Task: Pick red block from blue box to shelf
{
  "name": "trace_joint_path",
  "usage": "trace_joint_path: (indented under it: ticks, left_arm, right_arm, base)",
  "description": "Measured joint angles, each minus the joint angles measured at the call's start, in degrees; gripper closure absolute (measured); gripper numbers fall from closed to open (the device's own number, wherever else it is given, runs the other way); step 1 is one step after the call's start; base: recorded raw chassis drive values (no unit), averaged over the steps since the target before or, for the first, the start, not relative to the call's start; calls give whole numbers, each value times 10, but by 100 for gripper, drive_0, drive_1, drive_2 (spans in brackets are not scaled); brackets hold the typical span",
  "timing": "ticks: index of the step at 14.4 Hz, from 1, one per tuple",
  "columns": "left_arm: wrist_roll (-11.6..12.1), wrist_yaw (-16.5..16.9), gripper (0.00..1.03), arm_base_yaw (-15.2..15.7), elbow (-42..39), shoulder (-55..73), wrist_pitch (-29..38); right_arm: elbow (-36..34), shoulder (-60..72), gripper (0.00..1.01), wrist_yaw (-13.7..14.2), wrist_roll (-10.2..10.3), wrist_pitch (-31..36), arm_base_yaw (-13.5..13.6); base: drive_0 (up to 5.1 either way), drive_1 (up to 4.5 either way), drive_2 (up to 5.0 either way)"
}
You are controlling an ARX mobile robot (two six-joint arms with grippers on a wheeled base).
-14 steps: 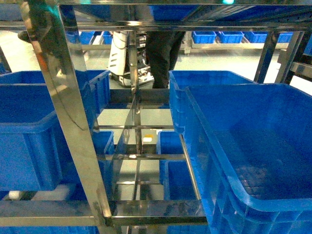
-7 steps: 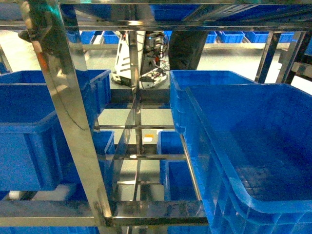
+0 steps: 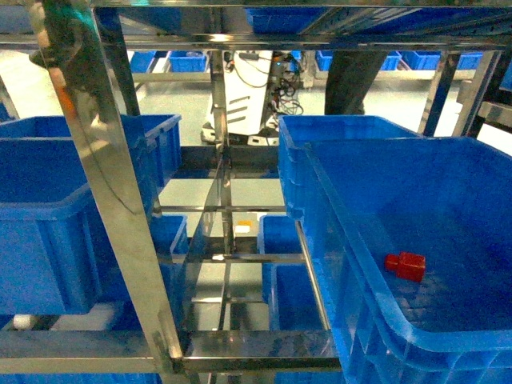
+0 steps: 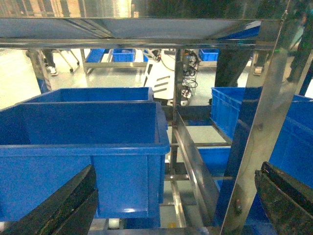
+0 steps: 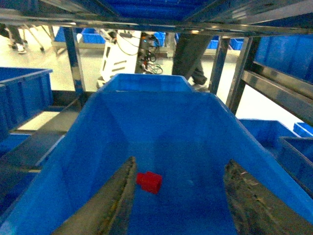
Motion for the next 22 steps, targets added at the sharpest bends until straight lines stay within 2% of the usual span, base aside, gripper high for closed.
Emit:
trace_joint_path:
  ticks: [4, 5, 6, 7, 8, 9, 15, 22]
  left_arm:
    - [0, 0, 5, 0, 0, 0, 0]
    - [0, 0, 5, 0, 0, 0, 0]
    - [0, 0, 5, 0, 0, 0, 0]
    - [0, 0, 5, 0, 0, 0, 0]
    - [0, 0, 5, 0, 0, 0, 0]
    - [0, 0, 5, 0, 0, 0, 0]
    - [0, 0, 5, 0, 0, 0, 0]
    - [0, 0, 5, 0, 0, 0, 0]
  right_arm:
    - [-22, -140, 91, -53, 10, -103, -44]
    - [-27, -170, 99, -60, 11, -129, -52]
    - [-28, -197, 99, -68, 12, -152, -60]
    - [-28, -229, 99, -105, 15, -180, -86]
    - [-28, -257, 99, -120, 16, -205, -116]
    - [-28, -281, 99, -122, 16, -227, -121]
    - [-28, -403, 99, -127, 16, -344, -118]
    - [-28, -489, 99, -127, 16, -429, -118]
  base:
    - [0, 0, 0]
    - [0, 0, 0]
    - [0, 0, 0]
    - [0, 0, 0]
    - [0, 0, 0]
    - [0, 0, 0]
    - [0, 0, 0]
    - [0, 0, 0]
